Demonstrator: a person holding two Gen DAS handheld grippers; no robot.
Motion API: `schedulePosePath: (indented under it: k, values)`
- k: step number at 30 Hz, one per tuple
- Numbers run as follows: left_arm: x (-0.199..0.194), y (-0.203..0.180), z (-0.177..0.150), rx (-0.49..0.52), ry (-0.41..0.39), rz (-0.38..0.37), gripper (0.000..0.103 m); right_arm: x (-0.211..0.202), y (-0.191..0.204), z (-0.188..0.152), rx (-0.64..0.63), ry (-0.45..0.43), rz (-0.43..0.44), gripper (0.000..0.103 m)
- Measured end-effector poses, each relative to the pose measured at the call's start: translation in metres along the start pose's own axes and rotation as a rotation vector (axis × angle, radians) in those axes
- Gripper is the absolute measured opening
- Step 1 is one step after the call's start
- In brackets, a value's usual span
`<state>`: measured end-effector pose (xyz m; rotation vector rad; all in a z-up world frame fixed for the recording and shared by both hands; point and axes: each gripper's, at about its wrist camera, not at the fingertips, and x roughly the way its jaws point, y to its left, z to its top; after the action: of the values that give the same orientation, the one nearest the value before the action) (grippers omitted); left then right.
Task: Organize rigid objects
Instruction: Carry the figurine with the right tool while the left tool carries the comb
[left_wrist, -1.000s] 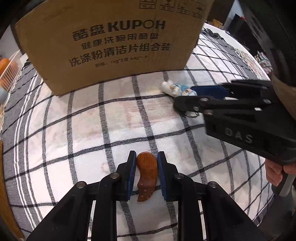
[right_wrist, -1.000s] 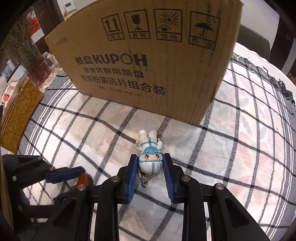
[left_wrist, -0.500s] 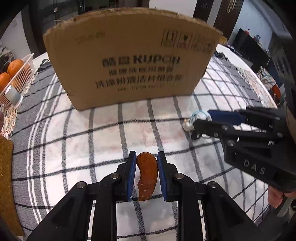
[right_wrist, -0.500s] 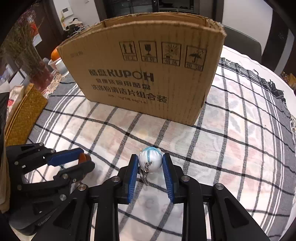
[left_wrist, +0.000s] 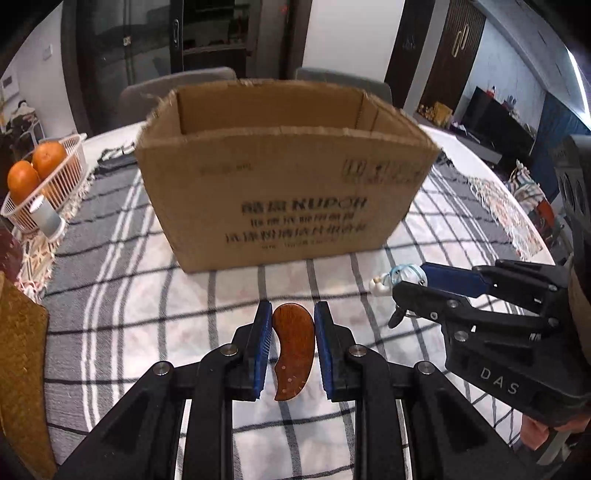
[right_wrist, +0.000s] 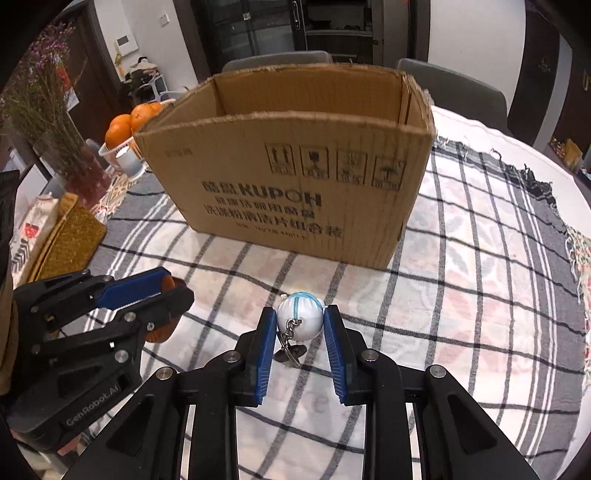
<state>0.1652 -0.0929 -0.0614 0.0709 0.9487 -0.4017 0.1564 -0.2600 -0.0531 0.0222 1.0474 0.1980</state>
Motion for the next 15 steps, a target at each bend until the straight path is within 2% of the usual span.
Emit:
schedulePosePath:
  k: [15]
  values:
    - [-0.045, 0.005, 0.037, 0.025, -0.148, -0.008, 0.024, -0.047, 0.016, 0.03, 0.018, -0.155, -0.029, 0.028]
